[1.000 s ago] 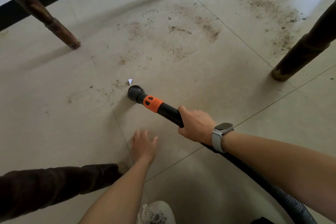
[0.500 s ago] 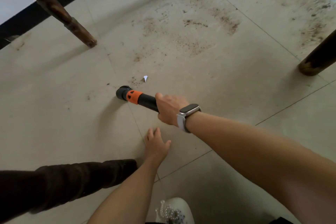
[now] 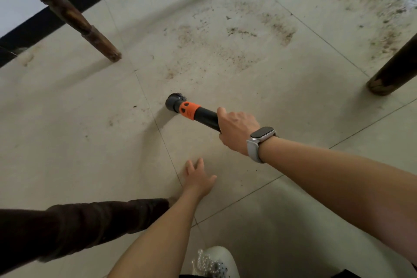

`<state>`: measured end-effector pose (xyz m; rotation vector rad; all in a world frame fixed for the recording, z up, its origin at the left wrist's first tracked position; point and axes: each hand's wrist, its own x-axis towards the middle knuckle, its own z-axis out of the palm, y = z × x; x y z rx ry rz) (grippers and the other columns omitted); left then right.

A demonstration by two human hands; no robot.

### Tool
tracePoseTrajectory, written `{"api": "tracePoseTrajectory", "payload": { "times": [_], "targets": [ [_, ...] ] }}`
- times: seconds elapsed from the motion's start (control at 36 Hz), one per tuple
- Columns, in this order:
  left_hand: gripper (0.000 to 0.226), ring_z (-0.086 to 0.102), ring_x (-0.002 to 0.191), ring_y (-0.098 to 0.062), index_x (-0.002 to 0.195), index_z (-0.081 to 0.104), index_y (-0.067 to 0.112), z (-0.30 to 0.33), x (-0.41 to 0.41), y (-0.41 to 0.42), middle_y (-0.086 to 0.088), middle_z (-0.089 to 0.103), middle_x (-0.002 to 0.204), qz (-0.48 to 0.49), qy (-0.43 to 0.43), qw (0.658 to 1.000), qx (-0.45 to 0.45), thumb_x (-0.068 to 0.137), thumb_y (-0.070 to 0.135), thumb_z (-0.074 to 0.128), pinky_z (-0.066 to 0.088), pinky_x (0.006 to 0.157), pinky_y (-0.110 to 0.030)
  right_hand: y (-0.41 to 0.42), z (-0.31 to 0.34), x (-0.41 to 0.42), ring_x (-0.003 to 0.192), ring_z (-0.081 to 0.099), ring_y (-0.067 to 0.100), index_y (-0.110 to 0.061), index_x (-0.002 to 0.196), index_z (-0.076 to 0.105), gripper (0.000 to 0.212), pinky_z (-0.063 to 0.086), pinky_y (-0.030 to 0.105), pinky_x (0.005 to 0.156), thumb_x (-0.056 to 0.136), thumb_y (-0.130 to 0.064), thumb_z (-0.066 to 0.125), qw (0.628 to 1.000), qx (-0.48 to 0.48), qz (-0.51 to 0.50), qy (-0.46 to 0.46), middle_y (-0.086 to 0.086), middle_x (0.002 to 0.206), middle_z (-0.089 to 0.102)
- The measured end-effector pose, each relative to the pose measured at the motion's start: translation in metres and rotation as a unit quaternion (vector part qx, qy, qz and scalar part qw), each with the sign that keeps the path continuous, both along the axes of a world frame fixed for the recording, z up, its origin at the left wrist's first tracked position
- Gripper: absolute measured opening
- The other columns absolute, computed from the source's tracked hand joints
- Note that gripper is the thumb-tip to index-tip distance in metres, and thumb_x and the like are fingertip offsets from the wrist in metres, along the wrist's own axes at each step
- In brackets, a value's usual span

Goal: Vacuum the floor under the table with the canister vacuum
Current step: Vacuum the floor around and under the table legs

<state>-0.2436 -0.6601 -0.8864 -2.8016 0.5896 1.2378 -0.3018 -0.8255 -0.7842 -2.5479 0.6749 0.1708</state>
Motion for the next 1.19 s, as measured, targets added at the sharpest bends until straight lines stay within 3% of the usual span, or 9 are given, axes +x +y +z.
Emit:
{"api": "tracePoseTrajectory", "payload": {
  "times": [0.31,0.5,0.69,0.89,0.97,1.03,1.11,1.19],
  "targets": [
    [0.078,-0.005,0.147,-0.033,0.153,0.008,0.016,-0.001,0.000,-0.012,-0.016,-0.009,0.159,0.004,0.005,1.000,0.014,0.094,0.040,0.052,0.012,0.117,-0.040,-0.021,0.000,-0.019,0.052,0.039,0.013,-0.010,0.113,0.042,0.019,0.036,0.031,0.055,0.094,-0.014,0.045,0.999,0.005,-0.040,0.020,0.004,0.078,0.048],
    [0.079,-0.011,0.146,-0.033,0.154,0.006,0.019,-0.003,-0.022,-0.039,-0.014,-0.015,0.159,-0.025,0.006,0.999,-0.020,0.094,0.039,0.053,0.008,0.118,-0.041,-0.069,-0.002,-0.060,0.057,0.042,0.022,-0.010,0.113,0.042,0.025,0.032,0.027,0.053,0.091,-0.018,0.051,0.992,-0.020,-0.121,0.028,0.003,0.075,0.047],
    [0.079,-0.012,0.145,-0.036,0.153,0.003,0.025,-0.002,-0.046,-0.061,-0.011,-0.017,0.159,-0.094,-0.001,0.996,-0.008,0.094,0.043,0.052,0.007,0.118,-0.045,-0.104,-0.005,-0.093,0.077,0.055,0.034,-0.009,0.112,0.044,0.030,0.037,0.034,0.062,0.088,-0.021,0.056,0.975,-0.040,-0.211,0.050,0.011,0.087,0.057],
    [0.096,-0.018,0.144,-0.037,0.152,-0.007,0.028,-0.007,-0.059,-0.074,-0.008,-0.024,0.157,-0.103,-0.006,0.995,0.007,0.087,0.048,0.060,0.010,0.116,-0.052,-0.142,-0.007,-0.116,0.082,0.057,0.032,-0.010,0.118,0.048,0.036,0.044,0.036,0.067,0.086,-0.024,0.059,0.947,-0.031,-0.315,0.052,0.008,0.088,0.053],
    [0.101,-0.019,0.144,-0.037,0.152,-0.009,0.028,-0.010,-0.062,-0.076,-0.008,-0.025,0.157,-0.093,-0.012,0.996,0.009,0.085,0.049,0.064,0.015,0.114,-0.056,-0.157,-0.008,-0.126,0.080,0.054,0.030,-0.010,0.120,0.047,0.038,0.043,0.034,0.068,0.087,-0.025,0.058,0.931,-0.014,-0.359,0.058,0.011,0.095,0.057],
    [0.103,-0.019,0.143,-0.038,0.152,-0.009,0.028,-0.011,-0.061,-0.078,-0.008,-0.026,0.156,-0.089,-0.012,0.996,0.012,0.084,0.047,0.066,0.017,0.114,-0.058,-0.166,-0.010,-0.131,0.082,0.061,0.032,-0.011,0.119,0.047,0.038,0.050,0.036,0.072,0.085,-0.025,0.058,0.921,0.010,-0.387,0.049,0.014,0.099,0.062],
    [0.106,-0.019,0.143,-0.038,0.152,-0.011,0.027,-0.009,-0.060,-0.082,-0.008,-0.027,0.156,-0.086,-0.010,0.996,0.016,0.084,0.043,0.069,0.018,0.113,-0.059,-0.175,-0.011,-0.136,0.081,0.066,0.034,-0.010,0.115,0.048,0.037,0.056,0.044,0.079,0.083,-0.024,0.059,0.908,0.043,-0.417,0.021,0.014,0.098,0.065],
    [0.106,-0.019,0.143,-0.039,0.151,-0.012,0.027,-0.009,-0.060,-0.086,-0.010,-0.027,0.156,-0.086,-0.010,0.996,0.021,0.085,0.040,0.069,0.018,0.114,-0.059,-0.186,-0.011,-0.136,0.074,0.067,0.028,-0.011,0.112,0.047,0.031,0.057,0.042,0.075,0.085,-0.018,0.059,0.881,0.122,-0.457,-0.007,0.011,0.090,0.064]
  ]
}}
